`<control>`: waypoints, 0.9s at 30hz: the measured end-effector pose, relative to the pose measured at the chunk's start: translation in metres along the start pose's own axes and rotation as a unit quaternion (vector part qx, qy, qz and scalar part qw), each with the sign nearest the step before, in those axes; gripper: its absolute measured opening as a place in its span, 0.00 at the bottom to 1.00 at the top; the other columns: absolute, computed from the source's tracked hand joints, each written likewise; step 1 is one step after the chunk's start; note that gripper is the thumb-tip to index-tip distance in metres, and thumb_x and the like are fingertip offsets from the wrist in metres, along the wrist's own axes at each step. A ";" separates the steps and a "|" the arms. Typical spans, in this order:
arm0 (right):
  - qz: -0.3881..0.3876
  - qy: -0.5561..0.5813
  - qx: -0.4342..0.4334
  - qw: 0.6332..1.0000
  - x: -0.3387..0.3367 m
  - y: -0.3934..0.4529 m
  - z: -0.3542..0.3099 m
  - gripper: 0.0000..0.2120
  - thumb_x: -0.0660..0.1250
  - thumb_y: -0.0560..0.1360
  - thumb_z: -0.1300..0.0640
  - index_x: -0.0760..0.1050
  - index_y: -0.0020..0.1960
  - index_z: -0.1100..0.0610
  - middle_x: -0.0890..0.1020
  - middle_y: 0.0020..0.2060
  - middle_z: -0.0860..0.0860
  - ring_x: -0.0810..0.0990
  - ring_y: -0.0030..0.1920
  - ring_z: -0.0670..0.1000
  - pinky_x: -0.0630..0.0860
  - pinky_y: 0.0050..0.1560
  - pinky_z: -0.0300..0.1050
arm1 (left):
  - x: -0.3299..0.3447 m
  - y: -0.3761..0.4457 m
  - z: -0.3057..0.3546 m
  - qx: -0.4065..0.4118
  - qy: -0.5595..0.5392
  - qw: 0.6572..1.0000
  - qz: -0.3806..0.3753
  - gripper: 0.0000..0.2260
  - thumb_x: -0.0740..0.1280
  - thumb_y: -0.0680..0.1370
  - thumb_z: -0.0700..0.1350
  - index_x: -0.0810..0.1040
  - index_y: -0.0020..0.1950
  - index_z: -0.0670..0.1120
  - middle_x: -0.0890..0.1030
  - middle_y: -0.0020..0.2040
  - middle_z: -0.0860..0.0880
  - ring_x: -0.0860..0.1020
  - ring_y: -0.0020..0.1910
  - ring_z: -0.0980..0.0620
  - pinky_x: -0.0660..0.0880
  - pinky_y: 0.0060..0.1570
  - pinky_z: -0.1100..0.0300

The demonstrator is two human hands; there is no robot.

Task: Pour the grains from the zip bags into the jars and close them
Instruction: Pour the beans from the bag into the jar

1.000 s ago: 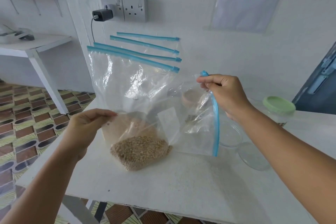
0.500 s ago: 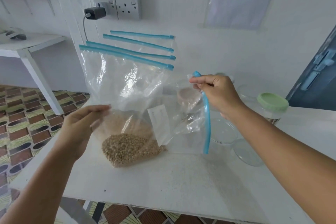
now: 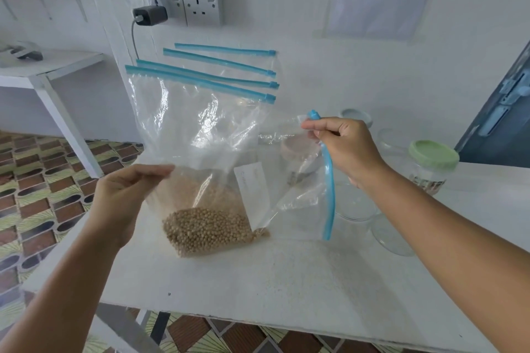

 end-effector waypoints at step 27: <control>-0.270 -0.046 0.035 0.961 0.014 -0.029 0.015 0.14 0.68 0.82 0.63 0.85 0.62 0.49 0.86 0.58 0.41 0.82 0.63 0.40 0.75 0.69 0.41 | 0.004 -0.043 -0.067 -0.076 -0.023 0.993 -0.089 0.27 0.84 0.64 0.58 0.87 0.58 0.48 0.86 0.60 0.43 0.81 0.65 0.44 0.70 0.70 0.43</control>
Point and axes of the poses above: each hand's wrist, its own y-axis towards the middle knuckle, its own x-axis out of the palm, z = x × y, the point moved 8 cm from there along y, towards the middle knuckle
